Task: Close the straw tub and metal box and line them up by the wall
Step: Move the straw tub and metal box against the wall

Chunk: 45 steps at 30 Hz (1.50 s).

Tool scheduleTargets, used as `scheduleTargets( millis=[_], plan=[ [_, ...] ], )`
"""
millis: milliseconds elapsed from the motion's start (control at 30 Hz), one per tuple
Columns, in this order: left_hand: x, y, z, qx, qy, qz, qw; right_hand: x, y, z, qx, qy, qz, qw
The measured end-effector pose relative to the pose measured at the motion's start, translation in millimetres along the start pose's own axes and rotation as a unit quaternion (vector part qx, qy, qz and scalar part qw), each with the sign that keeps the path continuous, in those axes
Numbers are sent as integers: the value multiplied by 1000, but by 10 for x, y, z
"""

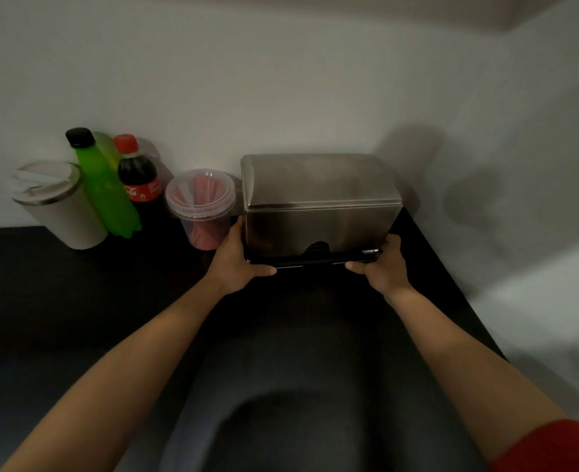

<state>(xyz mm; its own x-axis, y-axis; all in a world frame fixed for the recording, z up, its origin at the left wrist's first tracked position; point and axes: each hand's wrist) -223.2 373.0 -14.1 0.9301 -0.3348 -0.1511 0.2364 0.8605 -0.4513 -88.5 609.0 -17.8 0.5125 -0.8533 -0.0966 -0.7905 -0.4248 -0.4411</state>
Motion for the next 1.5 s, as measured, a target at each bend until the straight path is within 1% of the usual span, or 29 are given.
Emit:
scheduleTargets(
  millis=[133,267,400,500,700,833,1033,1133,1300,1400,1500],
  plan=[
    [-10,-5,10,-3,-1,-3,1000,-42,-17,-4,16,-13,-2,1000],
    [-21,-5,2,-7,-5,-5,1000,-91,-48,-59,40,-41,-22,998],
    [-29,-7,-7,-8,-7,-6,1000,-66,-59,-68,41,-43,-23,998],
    [-30,-7,-22,-7,-7,-1,1000,-40,-64,-60,40,-47,-13,998],
    [-21,-21,-78,-20,-18,19,999,-30,-120,-17,43,-64,-33,996],
    [-6,-14,-88,-28,-21,25,999,-41,-120,-12,53,-65,-23,996],
    [14,-28,-41,-40,-23,29,999,-27,-103,-43,93,-69,-3,993],
    [61,-46,-7,-54,-21,38,998,7,-125,-52,123,-64,-18,990],
    [188,-114,23,-72,-42,46,995,122,-138,-74,163,-50,-38,985],
    [280,-190,51,-75,-49,62,994,252,-114,-121,169,-43,-7,985],
    [328,-279,63,-91,-46,97,990,390,-38,-209,162,-30,15,986]
  ],
)
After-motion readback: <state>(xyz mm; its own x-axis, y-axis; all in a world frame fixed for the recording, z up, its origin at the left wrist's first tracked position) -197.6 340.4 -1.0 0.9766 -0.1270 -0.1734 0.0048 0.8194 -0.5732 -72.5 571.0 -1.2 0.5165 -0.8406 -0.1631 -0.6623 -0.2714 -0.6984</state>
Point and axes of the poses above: each hand's wrist, its own x-axis away from the middle knuckle, its own y-axis out of the palm, z = x × y, and after that the axes turned 14 degrees about z, right-handed
